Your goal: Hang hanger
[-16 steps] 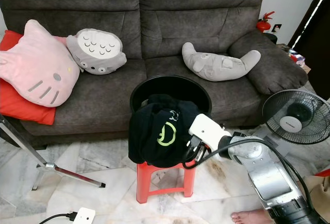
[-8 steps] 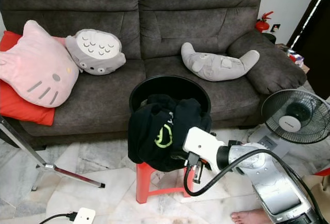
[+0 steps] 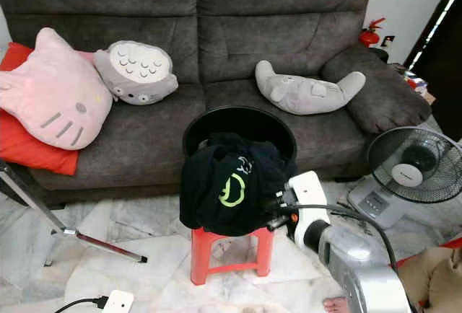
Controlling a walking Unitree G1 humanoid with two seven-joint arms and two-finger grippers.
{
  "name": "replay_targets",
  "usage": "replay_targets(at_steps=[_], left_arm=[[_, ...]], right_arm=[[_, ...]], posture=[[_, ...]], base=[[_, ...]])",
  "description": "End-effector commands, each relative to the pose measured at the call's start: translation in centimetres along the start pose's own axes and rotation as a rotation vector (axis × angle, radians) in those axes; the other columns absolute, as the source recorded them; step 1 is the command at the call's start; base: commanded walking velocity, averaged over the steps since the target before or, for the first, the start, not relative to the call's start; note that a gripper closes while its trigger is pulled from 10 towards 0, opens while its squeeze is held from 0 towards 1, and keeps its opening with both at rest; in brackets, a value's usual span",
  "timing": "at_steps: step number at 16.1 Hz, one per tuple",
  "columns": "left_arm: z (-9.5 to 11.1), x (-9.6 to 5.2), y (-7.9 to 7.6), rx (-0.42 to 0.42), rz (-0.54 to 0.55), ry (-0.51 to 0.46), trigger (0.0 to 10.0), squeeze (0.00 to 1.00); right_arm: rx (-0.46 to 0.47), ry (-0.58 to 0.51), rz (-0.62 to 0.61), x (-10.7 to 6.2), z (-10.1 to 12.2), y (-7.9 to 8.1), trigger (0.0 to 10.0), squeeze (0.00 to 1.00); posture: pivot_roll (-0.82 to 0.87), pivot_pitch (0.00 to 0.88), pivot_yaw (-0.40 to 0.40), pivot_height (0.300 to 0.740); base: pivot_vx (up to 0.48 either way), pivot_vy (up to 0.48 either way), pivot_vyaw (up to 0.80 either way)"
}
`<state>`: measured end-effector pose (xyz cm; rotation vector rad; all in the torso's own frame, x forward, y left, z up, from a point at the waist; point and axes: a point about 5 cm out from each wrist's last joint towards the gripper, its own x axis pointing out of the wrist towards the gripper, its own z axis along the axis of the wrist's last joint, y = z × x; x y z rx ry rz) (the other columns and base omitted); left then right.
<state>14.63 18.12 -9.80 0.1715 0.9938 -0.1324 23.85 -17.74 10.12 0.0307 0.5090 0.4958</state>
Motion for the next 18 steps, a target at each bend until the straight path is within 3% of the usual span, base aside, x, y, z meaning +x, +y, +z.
replay_targets(at_steps=[1, 2, 6, 10, 12, 13, 15, 16, 17, 18], left_arm=[[-1.2, -0.2, -0.8, 0.011, -0.034, 0.047, 10.0, 0.00], [-1.2, -0.2, -0.8, 0.011, -0.034, 0.046, 10.0, 0.00], [-1.1, -0.2, -0.6, 0.009, -0.032, 0.045, 10.0, 0.00], [-1.1, -0.2, -0.7, 0.015, -0.035, 0.045, 10.0, 0.00], [-1.1, -0.2, -0.7, 0.016, -0.034, 0.042, 10.0, 0.00], [-1.0, -0.2, -0.7, 0.017, -0.034, 0.042, 10.0, 0.00], [-1.0, -0.1, -0.7, 0.018, -0.033, 0.041, 10.0, 0.00], [-1.0, -0.1, -0.7, 0.019, -0.032, 0.041, 10.0, 0.00], [-0.9, -0.1, -0.7, 0.019, -0.032, 0.041, 10.0, 0.00], [-0.9, -0.1, -0.7, 0.020, -0.032, 0.042, 10.0, 0.00]], right_arm=[[0.037, -0.051, -0.034, -0.2, 0.9, 0.3, 10.0, 0.20], [0.070, -0.057, -0.062, -0.1, 1.0, 0.1, 10.0, 1.00], [0.117, -0.056, -0.099, -0.5, 1.7, 0.1, 10.0, 1.00], [0.124, -0.032, -0.086, -1.6, 1.1, 0.6, 10.0, 1.00], [0.053, -0.035, -0.056, -2.1, 1.1, 1.0, 10.0, 1.00], [-0.026, -0.007, -0.034, -2.4, 0.9, 1.2, 10.0, 1.00], [-0.174, 0.049, -0.062, -2.9, 0.2, 0.9, 10.0, 0.01], [-0.273, 0.091, -0.143, -3.3, -0.4, 0.0, 10.0, 0.00], [-0.300, 0.102, -0.163, -3.5, -0.7, -0.3, 10.0, 0.00], [-0.044, -0.040, -0.204, -3.5, -0.2, -0.3, 10.0, 0.00]], posture=[[-0.11, 0.000, -0.039, 0.740], [-0.11, 0.000, -0.039, 0.740], [-0.11, 0.000, -0.041, 0.740], [-0.11, 0.000, -0.041, 0.740], [-0.11, 0.000, -0.041, 0.740], [-0.11, 0.000, -0.041, 0.740], [-0.11, 0.000, -0.041, 0.740], [-0.11, 0.000, -0.041, 0.740], [-0.11, 0.000, -0.041, 0.740], [-0.12, 0.000, -0.041, 0.740]], base=[[0.000, 0.000, 0.00], [0.000, 0.000, 0.00], [0.000, 0.000, 0.00], [0.000, 0.000, 0.00], [0.000, 0.000, 0.00], [0.000, 0.000, 0.00], [0.000, 0.000, 0.00], [0.000, 0.000, 0.00], [0.000, 0.000, 0.00], [0.000, 0.000, 0.00]])
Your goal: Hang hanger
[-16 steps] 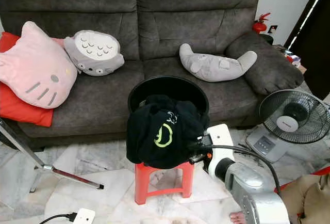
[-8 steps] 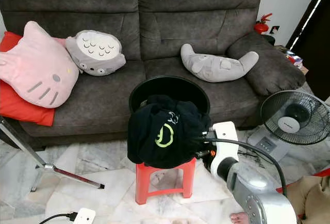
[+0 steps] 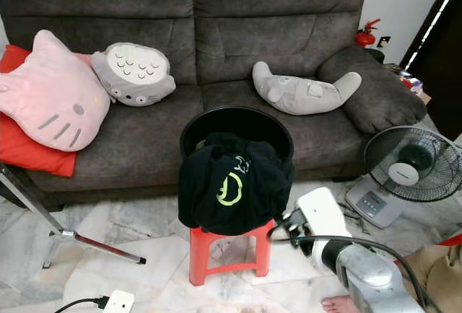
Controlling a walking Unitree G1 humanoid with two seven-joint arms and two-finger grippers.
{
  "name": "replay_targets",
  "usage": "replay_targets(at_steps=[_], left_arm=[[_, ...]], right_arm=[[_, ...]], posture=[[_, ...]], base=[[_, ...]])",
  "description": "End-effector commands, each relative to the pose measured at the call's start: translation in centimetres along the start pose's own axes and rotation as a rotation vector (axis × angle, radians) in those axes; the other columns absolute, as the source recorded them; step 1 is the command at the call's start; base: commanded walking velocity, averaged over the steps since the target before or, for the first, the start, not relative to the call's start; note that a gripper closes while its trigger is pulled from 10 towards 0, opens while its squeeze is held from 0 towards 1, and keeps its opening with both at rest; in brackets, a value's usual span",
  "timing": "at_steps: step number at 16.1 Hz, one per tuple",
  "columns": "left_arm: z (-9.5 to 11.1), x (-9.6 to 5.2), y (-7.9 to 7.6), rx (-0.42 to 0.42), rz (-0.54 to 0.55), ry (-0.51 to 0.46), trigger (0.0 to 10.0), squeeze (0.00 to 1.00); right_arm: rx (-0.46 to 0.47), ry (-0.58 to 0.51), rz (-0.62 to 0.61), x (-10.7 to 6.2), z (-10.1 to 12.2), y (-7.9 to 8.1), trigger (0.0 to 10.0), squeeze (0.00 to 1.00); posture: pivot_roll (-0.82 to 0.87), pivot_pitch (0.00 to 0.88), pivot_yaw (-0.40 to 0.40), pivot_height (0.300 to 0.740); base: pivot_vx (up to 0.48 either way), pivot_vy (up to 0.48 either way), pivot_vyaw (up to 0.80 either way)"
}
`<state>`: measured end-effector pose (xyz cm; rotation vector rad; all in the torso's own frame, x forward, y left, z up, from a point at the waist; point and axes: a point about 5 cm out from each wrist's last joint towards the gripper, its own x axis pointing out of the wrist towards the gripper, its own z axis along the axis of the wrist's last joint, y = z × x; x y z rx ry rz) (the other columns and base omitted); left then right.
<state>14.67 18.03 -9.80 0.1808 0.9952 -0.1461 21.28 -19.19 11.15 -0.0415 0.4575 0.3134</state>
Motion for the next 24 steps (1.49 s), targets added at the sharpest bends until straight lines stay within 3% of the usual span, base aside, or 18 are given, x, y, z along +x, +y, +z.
replay_targets(at_steps=[1, 5, 8, 10, 11, 12, 15, 24], left_arm=[[-1.0, -0.1, -0.7, 0.006, -0.025, 0.041, 10.0, 0.00], [-1.0, -0.1, -0.7, 0.004, -0.022, 0.041, 10.0, 0.00], [-1.0, -0.2, -0.6, 0.009, -0.018, 0.041, 10.0, 0.00], [-1.0, -0.2, -0.5, 0.007, -0.015, 0.040, 10.0, 0.00], [-1.0, -0.2, -0.5, 0.006, -0.013, 0.039, 10.0, 0.00], [-1.0, -0.2, -0.5, 0.005, -0.012, 0.039, 10.0, 0.00], [-1.1, -0.2, -0.4, 0.001, -0.010, 0.042, 10.0, 0.00], [-1.3, -0.2, -0.5, 0.008, -0.013, 0.048, 10.0, 0.00]], right_arm=[[0.108, -0.056, -0.031, -0.1, 0.4, -0.4, 10.0, 0.00], [0.275, -0.095, -0.184, 0.8, -1.0, -2.0, 10.0, 0.00], [0.395, -0.110, -0.106, 1.8, -1.9, -0.8, 10.0, 0.00], [0.401, -0.119, -0.045, 2.3, -2.1, 0.1, 10.0, 0.00], [0.428, -0.150, -0.011, 2.4, -1.9, 0.3, 10.0, 0.55], [0.454, -0.168, 0.012, 2.4, -1.8, 0.5, 10.0, 1.00], [0.421, -0.212, 0.056, 2.1, -1.7, 1.0, 10.0, 1.00], [0.473, -0.202, 0.055, 2.0, -3.8, 0.8, 10.0, 1.00]], posture=[[-0.12, 0.000, -0.041, 0.740], [-0.11, 0.000, -0.042, 0.740], [-0.11, 0.000, -0.039, 0.740], [-0.11, 0.000, -0.039, 0.740], [-0.10, 0.000, -0.040, 0.740], [-0.10, 0.000, -0.040, 0.740], [-0.10, 0.000, -0.040, 0.740], [-0.10, 0.000, -0.041, 0.740]], base=[[0.000, 0.000, 0.00], [0.000, 0.000, 0.00], [0.000, 0.000, 0.00], [0.000, 0.000, 0.00], [0.000, 0.000, 0.00], [0.000, 0.000, 0.00], [0.000, 0.000, 0.00], [0.000, 0.000, 0.00]])
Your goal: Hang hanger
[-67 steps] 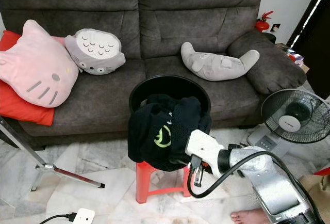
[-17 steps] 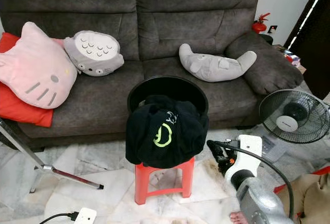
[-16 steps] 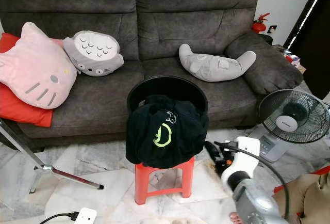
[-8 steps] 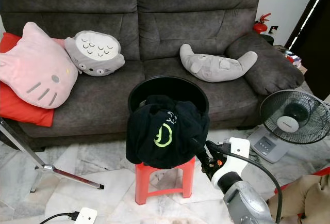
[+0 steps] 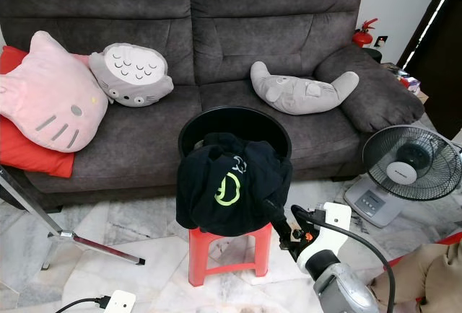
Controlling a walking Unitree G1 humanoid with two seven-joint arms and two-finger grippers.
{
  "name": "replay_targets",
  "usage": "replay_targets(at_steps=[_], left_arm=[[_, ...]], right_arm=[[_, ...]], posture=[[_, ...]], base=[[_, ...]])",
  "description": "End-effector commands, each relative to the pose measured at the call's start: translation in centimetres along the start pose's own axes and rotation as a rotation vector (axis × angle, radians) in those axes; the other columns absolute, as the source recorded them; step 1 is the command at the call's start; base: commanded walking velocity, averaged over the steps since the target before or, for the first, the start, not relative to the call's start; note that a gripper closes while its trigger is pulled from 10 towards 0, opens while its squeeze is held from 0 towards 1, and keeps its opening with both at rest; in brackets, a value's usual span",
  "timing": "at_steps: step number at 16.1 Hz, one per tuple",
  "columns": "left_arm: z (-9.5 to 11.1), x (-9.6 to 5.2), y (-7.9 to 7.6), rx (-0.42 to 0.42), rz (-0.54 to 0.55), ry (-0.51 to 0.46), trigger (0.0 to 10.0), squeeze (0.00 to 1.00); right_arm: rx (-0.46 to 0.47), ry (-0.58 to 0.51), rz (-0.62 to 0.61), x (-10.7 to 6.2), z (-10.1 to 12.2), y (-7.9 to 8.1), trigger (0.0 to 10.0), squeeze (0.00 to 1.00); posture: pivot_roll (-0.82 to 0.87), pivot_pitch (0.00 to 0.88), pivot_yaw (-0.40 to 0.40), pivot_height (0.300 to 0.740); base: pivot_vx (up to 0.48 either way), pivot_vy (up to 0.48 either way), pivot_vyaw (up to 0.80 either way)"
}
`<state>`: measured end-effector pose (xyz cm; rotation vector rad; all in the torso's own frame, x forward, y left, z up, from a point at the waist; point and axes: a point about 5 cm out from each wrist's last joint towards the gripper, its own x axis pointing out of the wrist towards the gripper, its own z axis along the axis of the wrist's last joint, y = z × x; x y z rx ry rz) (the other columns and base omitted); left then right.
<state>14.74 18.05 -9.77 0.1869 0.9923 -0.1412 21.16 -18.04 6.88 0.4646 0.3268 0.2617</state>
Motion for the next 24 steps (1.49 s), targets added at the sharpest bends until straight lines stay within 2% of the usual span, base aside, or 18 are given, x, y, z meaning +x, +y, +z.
replay_targets(at_steps=[1, 4, 5, 13, 16, 19, 24], left_arm=[[-1.4, -0.3, -0.5, 0.005, -0.019, 0.052, 10.0, 0.00], [-1.5, -0.3, -0.4, 0.010, -0.015, 0.057, 10.0, 0.00], [-1.5, -0.3, -0.4, 0.009, -0.015, 0.057, 10.0, 0.00], [-1.5, -0.3, -0.4, 0.011, -0.011, 0.058, 10.0, 0.00], [-1.6, -0.3, -0.5, 0.014, -0.012, 0.062, 10.0, 0.00], [-1.6, -0.3, -0.6, 0.016, -0.014, 0.061, 10.0, 0.00], [-1.6, -0.3, -0.7, 0.014, -0.017, 0.063, 10.0, 0.00]], right_arm=[[-0.008, -0.002, -0.005, 0.2, 0.0, -0.3, 10.0, 0.00], [-0.011, -0.025, 0.007, 1.1, 0.4, -0.3, 9.8, 0.00], [-0.014, -0.035, 0.010, 1.5, 0.7, -0.4, 0.0, 0.00], [-0.042, -0.093, 0.076, 3.8, 2.2, 0.4, 0.0, 0.00], [-0.077, -0.154, 0.145, 4.6, 4.1, 1.4, 0.0, 0.00], [-0.114, -0.221, 0.369, 5.7, 6.6, 4.2, 0.0, 0.00], [-0.186, -0.198, 0.547, 7.3, 7.5, 6.5, 0.0, 0.00]], posture=[[-0.10, 0.000, -0.041, 0.740], [-0.09, 0.000, -0.042, 0.740], [-0.09, 0.000, -0.042, 0.740], [-0.08, 0.000, -0.047, 0.740], [-0.08, 0.000, -0.047, 0.740], [-0.09, 0.000, -0.045, 0.740], [-0.08, 0.000, -0.046, 0.740]], base=[[0.000, 0.000, 0.00], [0.000, 0.000, 0.00], [0.000, 0.000, 0.00], [0.000, 0.000, 0.00], [0.000, 0.000, 0.00], [0.000, 0.000, 0.00], [0.000, 0.000, 0.00]])
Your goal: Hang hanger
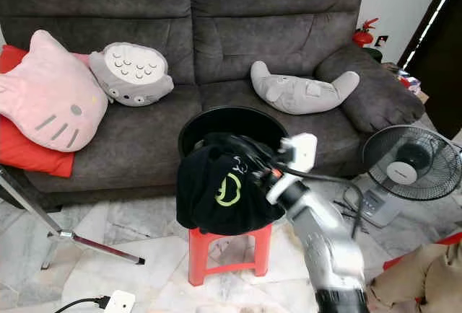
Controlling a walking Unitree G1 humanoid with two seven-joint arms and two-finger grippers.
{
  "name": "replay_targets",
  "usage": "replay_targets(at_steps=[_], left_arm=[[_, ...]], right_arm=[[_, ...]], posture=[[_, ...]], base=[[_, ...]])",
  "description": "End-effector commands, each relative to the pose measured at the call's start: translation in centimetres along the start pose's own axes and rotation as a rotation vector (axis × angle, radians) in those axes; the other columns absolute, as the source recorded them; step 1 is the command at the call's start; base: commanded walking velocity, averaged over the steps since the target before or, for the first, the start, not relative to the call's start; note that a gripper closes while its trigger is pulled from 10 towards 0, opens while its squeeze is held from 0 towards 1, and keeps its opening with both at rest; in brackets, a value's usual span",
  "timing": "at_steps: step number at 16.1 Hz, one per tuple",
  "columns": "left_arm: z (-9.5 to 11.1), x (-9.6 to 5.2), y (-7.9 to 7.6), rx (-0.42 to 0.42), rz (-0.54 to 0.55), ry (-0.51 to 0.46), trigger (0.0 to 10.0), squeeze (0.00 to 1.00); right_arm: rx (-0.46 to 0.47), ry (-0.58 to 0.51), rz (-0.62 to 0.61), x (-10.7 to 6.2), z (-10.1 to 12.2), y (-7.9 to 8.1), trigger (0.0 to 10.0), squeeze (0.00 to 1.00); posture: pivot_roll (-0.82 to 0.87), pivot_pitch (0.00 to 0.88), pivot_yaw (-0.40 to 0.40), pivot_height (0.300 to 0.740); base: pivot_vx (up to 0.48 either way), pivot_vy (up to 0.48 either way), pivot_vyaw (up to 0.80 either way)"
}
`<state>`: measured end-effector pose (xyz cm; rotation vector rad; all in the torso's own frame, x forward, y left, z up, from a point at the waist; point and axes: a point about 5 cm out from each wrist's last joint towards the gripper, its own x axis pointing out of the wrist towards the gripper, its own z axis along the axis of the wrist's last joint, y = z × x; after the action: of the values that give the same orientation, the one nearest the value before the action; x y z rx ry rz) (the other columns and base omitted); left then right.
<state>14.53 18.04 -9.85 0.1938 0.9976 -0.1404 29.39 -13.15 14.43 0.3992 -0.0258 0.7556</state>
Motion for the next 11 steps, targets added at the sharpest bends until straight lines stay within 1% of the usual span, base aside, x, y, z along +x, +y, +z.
replay_targets(at_steps=[1, 2, 3, 4, 5, 6, 7, 8, 10, 11], left_arm=[[-1.5, -0.3, -0.6, 0.009, -0.020, 0.058, 10.0, 0.00], [-1.5, -0.3, -0.6, 0.008, -0.019, 0.058, 10.0, 0.00], [-1.6, -0.3, -0.5, 0.005, -0.014, 0.060, 10.0, 0.00], [-1.6, -0.3, -0.5, 0.005, -0.013, 0.061, 10.0, 0.00], [-1.7, -0.3, -0.4, 0.006, -0.012, 0.063, 10.0, 0.00], [-1.7, -0.3, -0.4, 0.006, -0.012, 0.063, 10.0, 0.00], [-1.8, -0.4, -0.4, 0.009, -0.012, 0.065, 10.0, 0.00], [-1.8, -0.4, -0.3, 0.012, -0.012, 0.066, 10.0, 0.00], [-1.8, -0.4, -0.3, 0.021, -0.014, 0.066, 10.0, 0.00], [-1.7, -0.4, -0.3, 0.031, -0.018, 0.066, 10.0, 0.00]], right_arm=[[-0.026, 0.012, 0.032, 0.6, 0.2, 0.0, 0.0, 0.00], [-0.033, 0.011, 0.038, 0.9, 0.3, 0.0, 0.0, 0.00], [-0.040, 0.007, 0.041, 1.2, 0.7, -0.1, 9.4, 0.00], [-0.045, 0.012, 0.042, 1.1, 0.6, 0.0, 10.0, 0.00], [-0.065, 0.022, 0.003, 0.1, 0.2, 0.1, 10.0, 0.00], [-0.063, 0.009, -0.041, -0.4, 0.2, 0.0, 10.0, 0.00], [-0.045, -0.021, -0.142, -1.7, 0.1, 0.0, 10.0, 0.49], [-0.060, -0.026, -0.177, -2.6, 0.2, 0.4, 10.0, 1.00], [-0.301, 0.014, -0.306, -4.8, 0.7, 1.0, 10.0, 1.00], [-0.330, 0.007, -0.396, -6.3, 0.8, 1.0, 10.0, 1.00]], posture=[[-0.08, 0.000, -0.048, 0.740], [-0.08, 0.000, -0.048, 0.740], [-0.08, 0.000, -0.048, 0.740], [-0.08, 0.000, -0.048, 0.740], [-0.08, 0.000, -0.050, 0.740], [-0.08, 0.000, -0.050, 0.740], [-0.08, 0.000, -0.048, 0.740], [-0.09, 0.000, -0.046, 0.740], [-0.10, 0.000, -0.038, 0.740], [-0.11, 0.000, -0.036, 0.740]], base=[[0.000, 0.000, 0.00], [0.000, 0.000, 0.00], [0.000, 0.000, 0.00], [0.000, 0.000, 0.00], [0.000, 0.000, 0.00], [0.000, 0.000, 0.00], [0.000, 0.000, 0.00], [0.000, 0.000, 0.00], [0.000, 0.000, 0.00], [0.000, 0.000, 0.00]])
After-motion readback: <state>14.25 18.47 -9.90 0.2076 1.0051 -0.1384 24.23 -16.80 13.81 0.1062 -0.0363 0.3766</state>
